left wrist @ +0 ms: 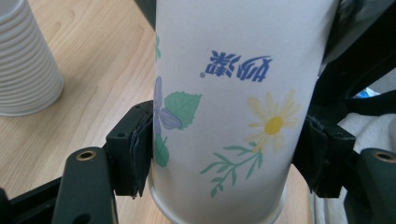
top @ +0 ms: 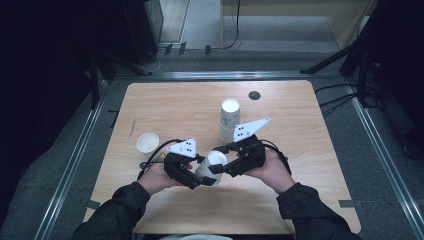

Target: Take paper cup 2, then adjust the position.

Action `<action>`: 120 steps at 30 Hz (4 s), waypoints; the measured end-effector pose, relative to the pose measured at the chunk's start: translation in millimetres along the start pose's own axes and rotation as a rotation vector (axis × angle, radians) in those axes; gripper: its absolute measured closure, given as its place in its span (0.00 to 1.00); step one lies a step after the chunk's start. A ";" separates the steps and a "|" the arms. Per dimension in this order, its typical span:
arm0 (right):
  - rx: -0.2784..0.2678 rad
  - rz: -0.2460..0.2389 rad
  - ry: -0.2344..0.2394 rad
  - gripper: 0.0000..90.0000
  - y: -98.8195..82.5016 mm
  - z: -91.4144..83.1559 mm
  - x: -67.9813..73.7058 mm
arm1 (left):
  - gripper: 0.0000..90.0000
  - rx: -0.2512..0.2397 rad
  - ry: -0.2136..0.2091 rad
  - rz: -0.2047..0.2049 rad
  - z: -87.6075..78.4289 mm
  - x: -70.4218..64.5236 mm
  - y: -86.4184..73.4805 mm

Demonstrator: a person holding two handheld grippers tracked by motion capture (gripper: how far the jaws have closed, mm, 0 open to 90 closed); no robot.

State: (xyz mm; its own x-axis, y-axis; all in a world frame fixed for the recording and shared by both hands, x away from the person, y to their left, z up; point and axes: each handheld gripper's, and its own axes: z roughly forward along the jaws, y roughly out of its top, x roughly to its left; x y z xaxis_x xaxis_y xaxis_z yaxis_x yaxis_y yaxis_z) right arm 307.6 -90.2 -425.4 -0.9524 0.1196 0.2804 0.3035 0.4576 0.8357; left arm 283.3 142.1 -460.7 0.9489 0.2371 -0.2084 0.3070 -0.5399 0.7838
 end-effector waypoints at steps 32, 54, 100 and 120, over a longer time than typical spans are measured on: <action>0.200 -0.142 -0.114 0.31 -31.1 29.3 -9.8 | 0.32 0.387 0.136 0.021 3.3 12.3 0.0; 0.235 -0.190 -0.039 0.33 -31.6 42.3 -4.0 | 0.31 0.453 0.057 0.055 21.6 2.4 2.0; -0.003 -0.128 0.082 0.39 -5.1 -2.0 -6.0 | 0.16 -0.016 0.026 0.020 -24.0 -4.3 3.9; 0.047 -0.120 0.064 0.27 -10.3 1.4 -7.5 | 0.29 0.079 0.043 0.008 -34.5 1.5 1.3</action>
State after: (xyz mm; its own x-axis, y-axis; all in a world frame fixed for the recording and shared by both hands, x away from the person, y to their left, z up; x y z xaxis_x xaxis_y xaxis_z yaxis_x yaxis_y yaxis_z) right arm 311.5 -94.6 -436.7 -0.9776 0.0054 0.2105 0.1843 0.5059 0.8427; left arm 282.6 169.6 -439.7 0.9478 0.2660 -0.1759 0.3060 -0.6032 0.7366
